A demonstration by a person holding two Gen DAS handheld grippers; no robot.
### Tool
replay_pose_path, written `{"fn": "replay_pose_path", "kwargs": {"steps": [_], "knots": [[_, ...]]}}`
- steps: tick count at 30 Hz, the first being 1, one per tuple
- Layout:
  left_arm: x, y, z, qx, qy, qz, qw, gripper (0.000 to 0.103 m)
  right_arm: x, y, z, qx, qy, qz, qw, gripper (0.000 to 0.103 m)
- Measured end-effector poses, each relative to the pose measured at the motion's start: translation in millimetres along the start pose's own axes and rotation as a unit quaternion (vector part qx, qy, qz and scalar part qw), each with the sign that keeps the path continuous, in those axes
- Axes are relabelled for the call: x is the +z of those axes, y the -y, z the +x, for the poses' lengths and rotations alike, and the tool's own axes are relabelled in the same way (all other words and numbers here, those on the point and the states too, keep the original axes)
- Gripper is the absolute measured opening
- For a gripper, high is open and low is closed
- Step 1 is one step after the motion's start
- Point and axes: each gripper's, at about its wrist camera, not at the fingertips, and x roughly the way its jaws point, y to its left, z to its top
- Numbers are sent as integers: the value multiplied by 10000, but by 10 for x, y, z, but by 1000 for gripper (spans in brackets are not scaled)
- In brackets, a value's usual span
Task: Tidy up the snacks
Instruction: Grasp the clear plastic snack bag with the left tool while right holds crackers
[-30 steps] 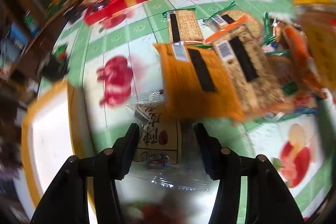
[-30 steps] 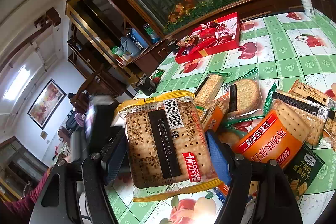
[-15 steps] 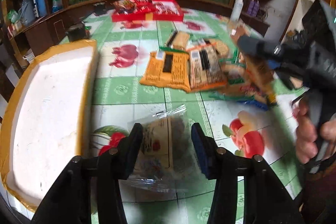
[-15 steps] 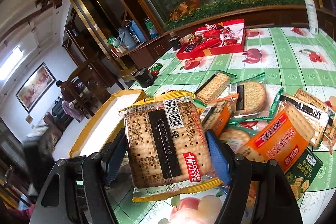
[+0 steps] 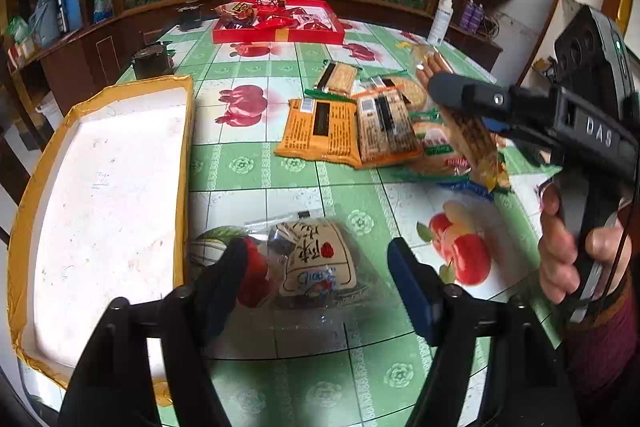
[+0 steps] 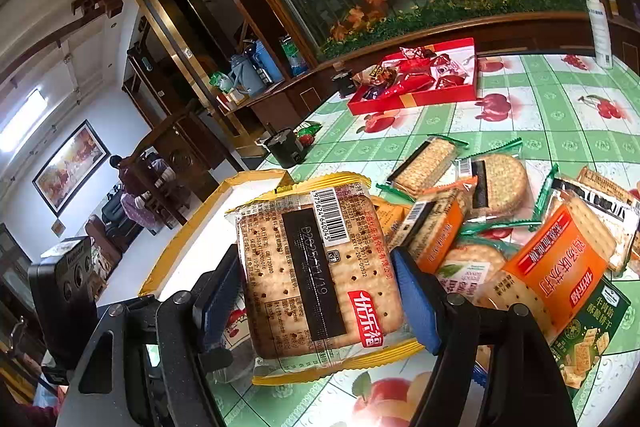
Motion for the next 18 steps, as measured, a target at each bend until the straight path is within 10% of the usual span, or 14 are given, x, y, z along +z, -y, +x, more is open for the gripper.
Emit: {"fn": "replay_pose_path", "kwargs": {"steps": [9,18], "knots": [[-37,54,296,73,-330,3,9994,72,-9,9,-45,50,9,-83,10000,78],[-73,198,296,229,12,248,9994,38,-26,-8,-3,39,-74,-150,9999,78]]}}
